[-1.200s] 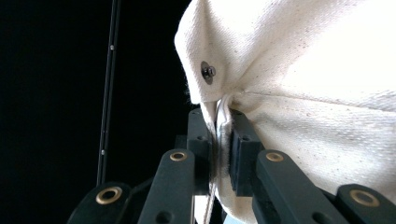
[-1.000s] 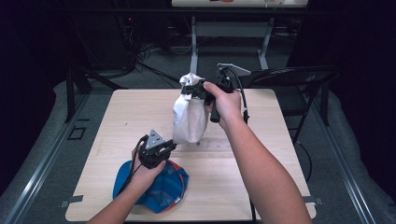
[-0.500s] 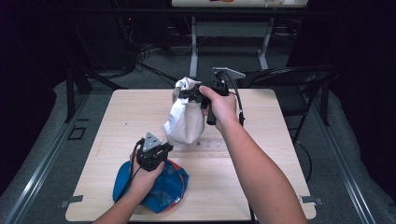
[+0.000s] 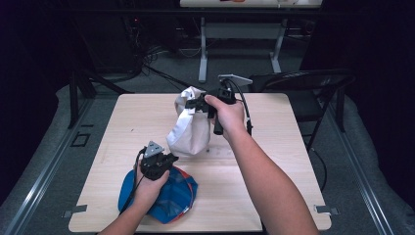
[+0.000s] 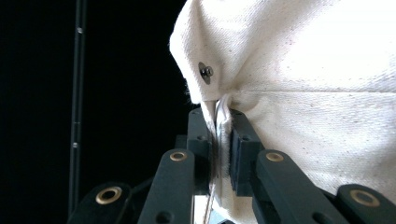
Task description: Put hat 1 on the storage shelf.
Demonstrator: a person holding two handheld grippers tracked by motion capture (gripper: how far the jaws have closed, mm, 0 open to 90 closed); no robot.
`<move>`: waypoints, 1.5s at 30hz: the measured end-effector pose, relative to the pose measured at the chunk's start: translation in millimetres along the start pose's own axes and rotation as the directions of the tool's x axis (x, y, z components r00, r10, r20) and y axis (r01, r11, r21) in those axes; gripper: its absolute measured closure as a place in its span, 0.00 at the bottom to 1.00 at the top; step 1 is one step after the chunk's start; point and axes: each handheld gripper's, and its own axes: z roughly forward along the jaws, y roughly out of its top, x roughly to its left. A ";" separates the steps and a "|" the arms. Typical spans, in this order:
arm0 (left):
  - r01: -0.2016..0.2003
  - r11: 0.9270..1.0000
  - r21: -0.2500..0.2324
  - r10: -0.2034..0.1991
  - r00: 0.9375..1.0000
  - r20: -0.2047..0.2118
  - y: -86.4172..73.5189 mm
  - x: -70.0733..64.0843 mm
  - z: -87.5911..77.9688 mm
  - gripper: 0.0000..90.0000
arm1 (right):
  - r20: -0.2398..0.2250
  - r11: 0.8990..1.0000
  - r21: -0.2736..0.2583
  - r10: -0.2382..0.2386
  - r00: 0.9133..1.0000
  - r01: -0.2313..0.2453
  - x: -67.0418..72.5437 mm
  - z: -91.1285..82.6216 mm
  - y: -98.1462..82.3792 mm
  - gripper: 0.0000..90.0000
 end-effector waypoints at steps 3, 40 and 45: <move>0.007 1.000 0.014 -0.007 1.000 0.000 -2.1 1.8 1.9 0.94 | 0.007 1.000 0.004 0.002 1.000 -0.002 -1.2 4.9 -1.0 0.91; -0.057 0.998 -0.025 0.056 0.998 -0.042 -29.1 28.9 -85.7 0.59 | 0.146 0.986 -0.070 -0.141 0.979 0.152 -9.5 -49.8 -21.7 0.68; -0.037 0.999 -0.031 0.035 0.998 -0.059 -37.7 39.6 -93.6 0.58 | 0.194 0.980 -0.069 -0.173 0.966 0.189 -20.0 -67.3 -37.7 0.68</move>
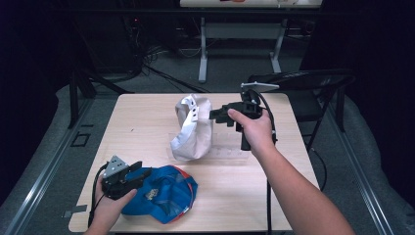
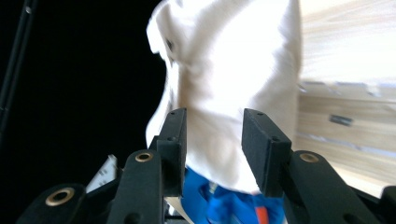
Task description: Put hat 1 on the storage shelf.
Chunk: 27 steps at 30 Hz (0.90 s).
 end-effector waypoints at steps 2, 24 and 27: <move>0.008 1.000 0.000 -0.008 1.000 -0.007 -3.0 5.4 -2.2 0.58 | 0.011 1.000 -0.006 -0.016 1.000 0.016 -3.2 -6.1 -8.0 0.67; 0.072 0.997 0.006 -0.072 0.997 -0.032 -15.6 29.7 -1.7 0.57 | 0.026 0.999 0.021 -0.041 0.999 0.040 -50.7 13.7 -84.2 0.67; 0.071 0.997 0.017 -0.071 0.997 -0.035 -16.4 30.2 -1.1 0.57 | 0.025 0.998 0.025 -0.056 0.998 0.056 -55.9 17.5 -90.0 0.67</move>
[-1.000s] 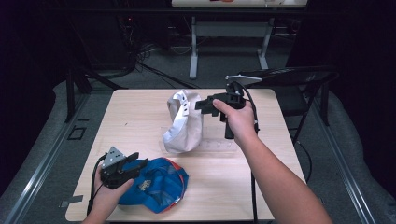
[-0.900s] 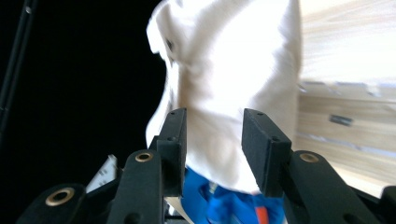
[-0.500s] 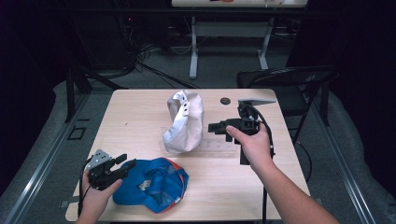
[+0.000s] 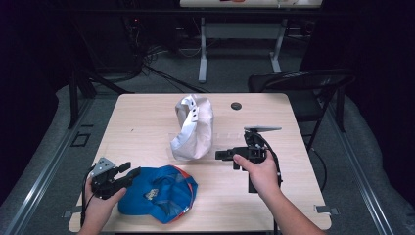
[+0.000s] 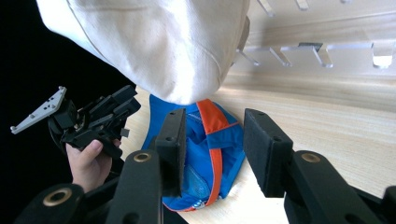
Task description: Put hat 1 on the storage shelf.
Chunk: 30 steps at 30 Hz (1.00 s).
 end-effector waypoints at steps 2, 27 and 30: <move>-0.001 1.000 0.000 0.001 1.000 -0.001 -0.3 0.0 0.5 0.57 | -0.003 1.000 -0.002 -0.004 1.000 0.004 -3.7 3.3 -4.7 0.67; -0.010 1.000 0.001 0.010 1.000 -0.009 -2.3 0.6 2.9 0.57 | 0.062 0.996 0.087 -0.028 0.998 0.022 -33.7 49.2 -59.0 0.71; -0.012 1.000 0.003 0.012 1.000 -0.012 -2.3 1.4 2.7 0.57 | 0.031 0.996 0.089 -0.009 0.999 0.007 -31.7 61.4 -64.9 0.71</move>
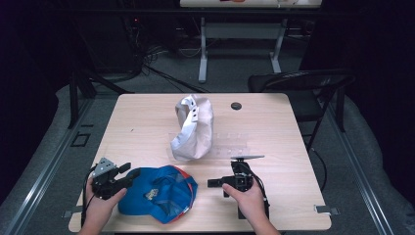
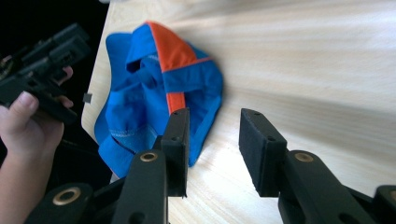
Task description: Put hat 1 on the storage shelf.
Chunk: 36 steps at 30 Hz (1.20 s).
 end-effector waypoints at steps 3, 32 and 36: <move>0.007 1.000 0.003 -0.007 1.000 -0.001 -0.3 0.5 0.2 0.57 | -0.015 0.999 0.028 -0.018 1.000 0.019 4.4 9.9 -3.3 0.70; 0.009 1.000 -0.004 -0.009 1.000 -0.005 -0.8 3.0 -0.6 0.57 | -0.089 0.990 0.136 -0.011 0.996 0.023 20.6 70.4 -12.0 0.70; 0.008 1.000 -0.003 -0.008 1.000 -0.006 -0.7 3.5 -1.0 0.57 | -0.119 0.990 0.138 -0.001 0.993 0.017 21.9 67.4 -11.9 0.70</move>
